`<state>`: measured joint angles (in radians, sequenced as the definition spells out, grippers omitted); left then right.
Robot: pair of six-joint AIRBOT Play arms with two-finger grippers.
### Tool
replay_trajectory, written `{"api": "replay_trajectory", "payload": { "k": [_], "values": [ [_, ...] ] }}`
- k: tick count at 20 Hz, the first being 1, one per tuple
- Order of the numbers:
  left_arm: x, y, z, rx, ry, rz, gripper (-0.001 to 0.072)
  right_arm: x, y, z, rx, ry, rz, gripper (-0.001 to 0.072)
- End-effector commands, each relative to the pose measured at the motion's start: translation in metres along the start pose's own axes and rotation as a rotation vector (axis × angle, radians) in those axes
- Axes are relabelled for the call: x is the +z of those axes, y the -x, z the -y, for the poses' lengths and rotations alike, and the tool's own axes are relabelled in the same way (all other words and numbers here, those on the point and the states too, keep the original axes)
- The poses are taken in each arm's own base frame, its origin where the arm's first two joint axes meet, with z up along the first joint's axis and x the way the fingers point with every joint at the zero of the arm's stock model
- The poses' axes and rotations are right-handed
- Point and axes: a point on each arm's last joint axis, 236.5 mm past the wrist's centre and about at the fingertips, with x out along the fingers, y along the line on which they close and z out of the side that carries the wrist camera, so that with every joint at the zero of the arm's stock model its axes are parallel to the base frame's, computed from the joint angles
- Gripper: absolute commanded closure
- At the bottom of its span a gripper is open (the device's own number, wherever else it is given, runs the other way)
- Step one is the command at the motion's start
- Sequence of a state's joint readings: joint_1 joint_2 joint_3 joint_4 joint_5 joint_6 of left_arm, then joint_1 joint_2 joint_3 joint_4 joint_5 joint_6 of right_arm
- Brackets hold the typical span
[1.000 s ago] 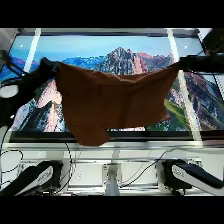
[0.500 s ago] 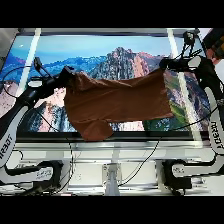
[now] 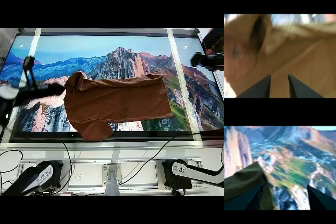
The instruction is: Fold the clothes and pants, and hang the long-sleeved shirts on hangers.
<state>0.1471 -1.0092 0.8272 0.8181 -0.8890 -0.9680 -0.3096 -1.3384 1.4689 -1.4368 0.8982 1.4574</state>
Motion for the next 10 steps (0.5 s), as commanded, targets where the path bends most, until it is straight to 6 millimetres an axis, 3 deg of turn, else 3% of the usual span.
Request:
{"api": "replay_trajectory", "payload": {
  "k": [1,2,3,6,10],
  "values": [
    [-0.081,0.013,-0.007,0.027,0.087,-0.072,0.0374,-0.008,0.034,0.060,-0.099,-0.074,-0.021,0.0106],
    [-0.103,0.007,-0.009,0.026,0.135,-0.077,0.0158,-0.011,0.037,0.070,-0.113,-0.093,-0.029,0.0106],
    [-0.123,0.001,-0.009,0.020,0.177,-0.094,0.0028,-0.014,0.039,0.077,-0.123,-0.107,-0.039,0.0106],
    [-0.164,-0.010,-0.009,0.008,0.242,-0.173,0.0020,-0.016,0.040,0.082,-0.129,-0.116,-0.042,0.0106],
    [-0.167,-0.023,-0.029,0.061,0.281,-0.173,0.0020,-0.015,0.037,0.079,-0.112,-0.127,-0.039,0.0106]
  ]
}}
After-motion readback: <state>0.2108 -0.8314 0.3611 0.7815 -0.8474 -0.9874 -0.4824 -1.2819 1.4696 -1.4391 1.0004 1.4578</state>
